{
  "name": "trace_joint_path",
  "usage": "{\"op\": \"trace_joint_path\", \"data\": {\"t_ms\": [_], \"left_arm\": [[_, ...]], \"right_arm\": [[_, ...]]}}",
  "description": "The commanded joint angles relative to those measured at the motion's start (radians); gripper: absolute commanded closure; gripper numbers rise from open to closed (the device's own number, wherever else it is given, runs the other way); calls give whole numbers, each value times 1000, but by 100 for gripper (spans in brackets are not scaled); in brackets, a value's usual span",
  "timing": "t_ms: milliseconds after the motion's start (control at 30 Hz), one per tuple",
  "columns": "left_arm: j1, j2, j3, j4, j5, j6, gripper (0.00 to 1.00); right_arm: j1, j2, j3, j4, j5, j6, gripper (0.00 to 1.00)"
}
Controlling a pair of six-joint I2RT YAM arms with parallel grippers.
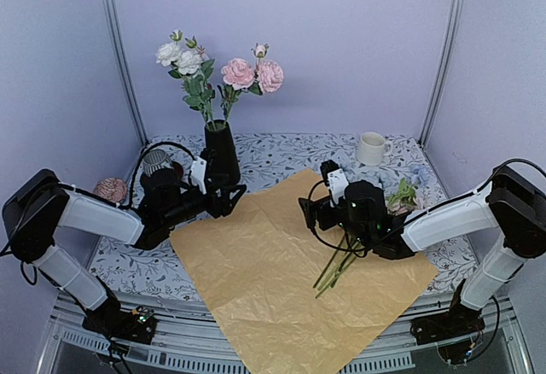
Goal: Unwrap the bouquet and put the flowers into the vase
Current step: Pick up the fake flower from the flattened wrapping paper.
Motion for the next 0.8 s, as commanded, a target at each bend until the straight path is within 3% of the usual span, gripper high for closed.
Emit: {"op": "trace_joint_path", "data": {"t_ms": [0,767], "left_arm": [[-19,-21,-3,37,-22,17,29],[-59,-35,-3,21,-75,54,29]], "right_arm": [[13,13,26,4,24,-13,1],[21,8,30,-9,45,-2,1]]}}
